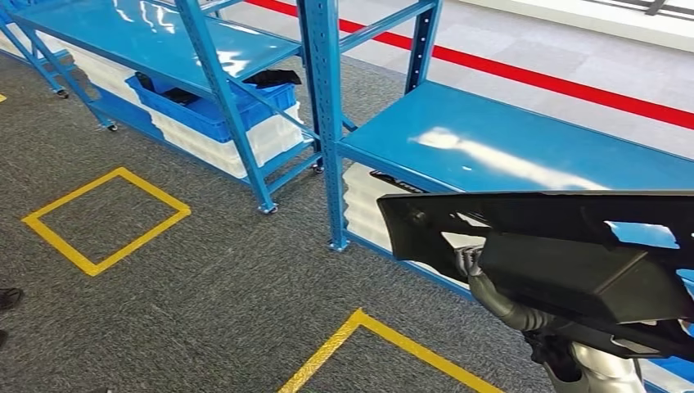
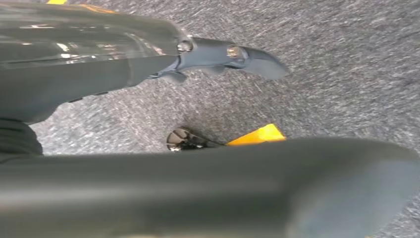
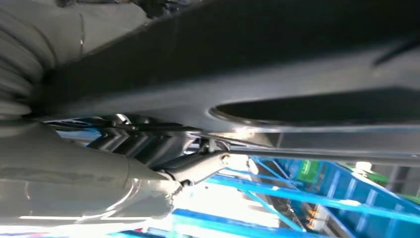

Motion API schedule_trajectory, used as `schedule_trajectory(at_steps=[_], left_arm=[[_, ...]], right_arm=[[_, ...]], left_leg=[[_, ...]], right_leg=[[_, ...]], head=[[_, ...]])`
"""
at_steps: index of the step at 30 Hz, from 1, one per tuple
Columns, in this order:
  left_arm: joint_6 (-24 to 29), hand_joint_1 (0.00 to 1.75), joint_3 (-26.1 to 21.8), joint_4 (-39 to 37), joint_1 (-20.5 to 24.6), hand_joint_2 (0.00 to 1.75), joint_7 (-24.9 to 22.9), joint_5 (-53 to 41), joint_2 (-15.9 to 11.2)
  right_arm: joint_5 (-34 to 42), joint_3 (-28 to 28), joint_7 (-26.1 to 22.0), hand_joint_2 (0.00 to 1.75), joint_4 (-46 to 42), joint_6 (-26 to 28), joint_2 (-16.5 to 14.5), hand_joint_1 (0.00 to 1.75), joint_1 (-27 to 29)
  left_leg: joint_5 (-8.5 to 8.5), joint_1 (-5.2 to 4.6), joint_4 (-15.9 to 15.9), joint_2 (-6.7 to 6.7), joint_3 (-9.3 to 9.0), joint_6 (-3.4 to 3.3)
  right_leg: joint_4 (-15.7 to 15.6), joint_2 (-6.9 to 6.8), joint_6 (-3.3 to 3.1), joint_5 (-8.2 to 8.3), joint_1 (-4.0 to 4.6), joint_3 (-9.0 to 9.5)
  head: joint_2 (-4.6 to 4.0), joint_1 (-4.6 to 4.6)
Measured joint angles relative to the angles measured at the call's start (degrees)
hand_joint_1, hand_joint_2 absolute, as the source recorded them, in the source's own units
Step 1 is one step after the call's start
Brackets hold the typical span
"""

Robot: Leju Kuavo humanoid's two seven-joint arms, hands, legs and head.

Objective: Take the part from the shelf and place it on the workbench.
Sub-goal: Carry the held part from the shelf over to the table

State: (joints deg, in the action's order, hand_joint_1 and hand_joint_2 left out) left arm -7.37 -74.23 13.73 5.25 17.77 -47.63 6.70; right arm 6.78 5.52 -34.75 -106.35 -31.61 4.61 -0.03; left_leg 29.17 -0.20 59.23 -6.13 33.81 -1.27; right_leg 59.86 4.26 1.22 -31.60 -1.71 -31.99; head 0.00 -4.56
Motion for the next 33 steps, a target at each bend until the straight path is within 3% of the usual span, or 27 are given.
schedule_trajectory(at_steps=[1,2,4,5,7,8,9,11,13,15,17,19,21,23,24,25,26,28,30,32,33], left_arm=[[0.17,0.00,0.00,0.00,-0.17,1.75,-0.20,-0.08,0.02],[0.34,0.00,0.00,0.00,-0.37,1.75,-0.39,-0.17,0.07],[0.61,0.00,0.00,0.00,-0.47,1.75,-0.62,-0.31,0.15],[0.69,0.00,0.00,0.00,-0.39,1.75,-0.67,-0.33,0.19],[0.78,0.00,0.00,0.00,-0.24,1.75,-0.76,-0.30,0.21],[0.78,0.00,0.00,0.00,-0.29,1.75,-0.85,-0.29,0.24],[0.77,0.00,0.00,0.00,-0.38,1.75,-0.98,-0.28,0.27],[0.77,0.00,0.00,0.00,-0.49,1.75,-1.23,-0.34,0.31],[0.77,0.00,0.00,0.00,-0.34,1.75,-1.34,-0.49,0.34],[0.78,0.00,0.01,0.00,-0.16,1.75,-1.38,-0.66,0.44],[0.80,0.00,0.01,0.00,-0.32,1.75,-1.49,-0.85,0.53],[0.84,0.00,0.00,0.00,-0.47,1.75,-1.61,-0.98,0.68],[0.85,0.00,0.00,0.00,-0.28,1.75,-1.67,-1.03,0.84],[0.85,0.00,0.00,0.00,-0.14,1.75,-1.70,-1.05,0.95],[0.85,0.00,0.00,0.00,-0.17,1.75,-1.74,-1.06,1.02],[0.88,0.00,0.00,0.00,-0.22,1.75,-1.76,-1.07,1.07],[0.91,0.00,0.00,0.00,-0.25,1.75,-1.79,-1.07,1.14],[0.96,0.00,0.00,0.00,-0.19,1.75,-1.75,-1.07,1.23],[0.96,0.00,0.00,0.00,-0.11,1.75,-1.61,-1.06,1.26],[0.94,0.00,0.00,0.00,-0.36,1.75,-1.49,-1.06,1.25],[0.91,0.00,0.00,-0.01,-0.51,1.75,-1.43,-1.07,1.27]], right_arm=[[-0.01,0.00,0.02,1.75,-0.12,0.04,-0.02,1.75,0.04],[-0.03,0.01,0.03,1.75,-0.22,0.07,-0.04,1.75,0.02],[-0.06,0.01,0.02,1.75,-0.50,0.07,-0.08,1.75,0.11],[-0.08,0.01,0.02,1.75,-0.61,0.06,-0.08,1.75,0.20],[-0.11,-0.01,0.02,1.75,-0.74,0.03,-0.08,1.75,0.34],[-0.14,0.01,0.02,1.75,-0.74,-0.01,-0.08,1.75,0.34],[-0.18,0.03,0.01,1.75,-0.73,-0.06,-0.08,1.75,0.30],[-0.24,0.12,-0.03,1.75,-0.73,-0.16,-0.09,1.75,0.08],[-0.27,0.19,-0.12,1.75,-0.71,-0.25,-0.10,1.75,-0.33],[-0.38,0.29,-0.19,1.75,-0.65,-0.37,-0.11,1.75,-0.73],[-0.51,0.62,-0.20,1.75,-0.57,-0.45,-0.14,1.75,-1.11],[-0.65,1.02,-0.17,1.75,-0.50,-0.46,-0.13,1.75,-1.44],[-0.78,1.19,-0.11,1.75,-0.31,-0.35,-0.01,1.75,-1.45],[-0.85,1.27,-0.08,1.75,0.01,-0.26,0.16,1.75,-1.29],[-0.87,1.32,-0.07,1.75,0.15,-0.26,0.22,1.75,-1.25],[-0.87,1.37,-0.07,1.75,0.26,-0.27,0.26,1.75,-1.25],[-0.84,1.40,-0.05,1.75,0.32,-0.30,0.31,1.75,-1.29],[-0.68,1.46,0.02,1.75,0.37,-0.50,0.39,1.75,-1.46],[-0.49,1.54,0.14,1.75,0.39,-0.71,0.48,1.75,-1.67],[-0.37,1.61,0.20,1.75,0.38,-0.77,0.50,1.75,-2.07],[-0.35,1.63,0.20,1.75,0.37,-0.78,0.50,1.75,-2.32]], left_leg=[[-0.06,0.14,0.03,-0.61,0.19,0.22],[0.05,0.13,0.16,-0.31,0.29,0.45],[1.52,0.06,2.41,2.04,1.36,1.04],[3.01,0.10,5.18,3.70,2.69,1.35],[5.96,0.45,12.41,5.17,6.38,1.90],[6.49,0.62,14.87,5.38,7.69,2.07],[6.00,0.76,15.37,5.54,8.03,2.15],[2.49,0.80,10.21,6.35,5.57,1.92],[-0.16,0.21,3.41,8.86,2.24,1.30],[-0.36,-0.48,0.96,10.30,1.28,0.71],[-0.45,-0.49,0.49,9.26,1.28,0.17],[-0.72,-0.19,-0.27,8.05,0.83,-0.50],[-0.83,-0.07,-0.62,6.72,0.53,-0.96],[-0.76,-0.17,-0.58,5.17,0.45,-1.11],[-0.71,-0.21,-0.55,4.35,0.35,-1.13],[-0.65,-0.22,-0.50,3.51,0.22,-1.11],[-0.55,-0.19,-0.39,2.65,0.08,-1.00],[-0.25,-0.10,0.08,1.04,0.18,-0.63],[-0.16,0.07,0.48,-0.37,0.73,-0.11],[-0.25,0.27,0.52,-1.53,1.09,0.38],[-0.04,0.25,0.80,-1.09,1.22,0.62]], right_leg=[[-0.06,-0.58,-0.31,-0.02,0.01,0.04],[-0.14,-1.24,-0.59,0.01,0.00,0.17],[-0.31,-2.75,-1.20,-0.01,-0.15,0.46],[-0.32,-3.58,-1.44,-0.10,-0.14,0.57],[-0.31,-5.26,-1.71,-0.34,-0.08,0.67],[-0.31,-6.07,-1.72,-0.47,-0.07,0.74],[-0.30,-6.83,-1.68,-0.62,-0.07,0.86],[-0.31,-8.25,-1.47,-1.02,-0.07,1.35],[-0.35,-9.53,-1.06,-1.46,0.09,1.85],[-0.50,-10.76,-0.51,-1.75,0.30,2.11],[-0.79,-11.71,0.11,-2.02,0.26,2.56],[0.70,-9.60,0.42,-3.48,0.14,2.40],[6.60,-6.02,0.32,-6.65,0.14,-0.32],[13.33,-4.70,0.29,-8.78,0.22,-4.16],[14.45,-4.54,0.31,-8.26,0.26,-5.17],[13.40,-4.38,0.33,-6.63,0.28,-5.19],[10.41,-3.96,0.32,-4.16,0.25,-4.32],[3.48,-1.45,0.28,-0.35,0.02,-1.93],[0.45,0.33,0.20,0.46,-0.04,-0.96],[0.20,-0.52,-0.13,0.39,0.08,-0.80],[0.12,-1.22,-0.40,0.39,0.04,-0.60]], head=[[0.00,-0.01],[0.00,-0.01],[0.00,-0.02],[0.00,-0.03],[0.00,-0.03],[0.00,-0.03],[0.00,-0.03],[0.00,-0.03],[0.00,-0.02],[0.00,-0.02],[0.00,-0.01],[0.00,0.03],[0.00,0.09],[0.00,0.11],[0.00,0.11],[0.00,0.11],[0.00,0.11],[0.00,0.12],[0.00,0.11],[0.00,0.09],[0.00,0.07]])
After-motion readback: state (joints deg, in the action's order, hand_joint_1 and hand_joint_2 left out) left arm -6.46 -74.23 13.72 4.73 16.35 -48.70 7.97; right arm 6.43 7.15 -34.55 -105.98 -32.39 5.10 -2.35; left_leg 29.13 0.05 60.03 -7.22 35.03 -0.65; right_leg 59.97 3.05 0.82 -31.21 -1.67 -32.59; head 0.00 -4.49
